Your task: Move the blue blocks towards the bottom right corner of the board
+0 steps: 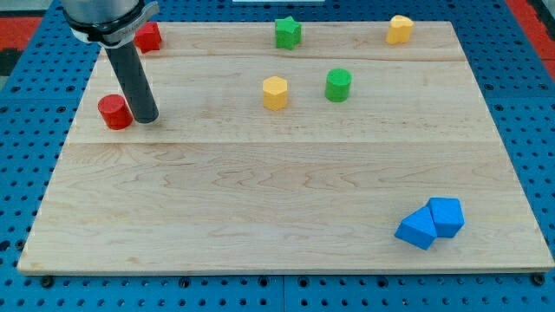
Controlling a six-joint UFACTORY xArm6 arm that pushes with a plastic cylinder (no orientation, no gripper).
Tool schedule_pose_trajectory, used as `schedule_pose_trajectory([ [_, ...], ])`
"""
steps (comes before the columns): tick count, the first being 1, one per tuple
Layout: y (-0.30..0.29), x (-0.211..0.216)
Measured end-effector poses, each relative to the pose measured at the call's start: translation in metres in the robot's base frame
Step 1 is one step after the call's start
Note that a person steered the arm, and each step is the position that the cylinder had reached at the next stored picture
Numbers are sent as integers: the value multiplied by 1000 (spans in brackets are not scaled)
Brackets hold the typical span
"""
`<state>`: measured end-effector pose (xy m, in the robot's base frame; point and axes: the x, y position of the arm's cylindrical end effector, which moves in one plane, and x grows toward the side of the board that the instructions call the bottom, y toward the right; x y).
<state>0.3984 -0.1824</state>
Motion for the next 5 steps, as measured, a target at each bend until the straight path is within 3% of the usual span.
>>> schedule_pose_trajectory([
  [2,18,-47],
  [3,121,-67],
  [4,139,-5],
  [5,213,83],
])
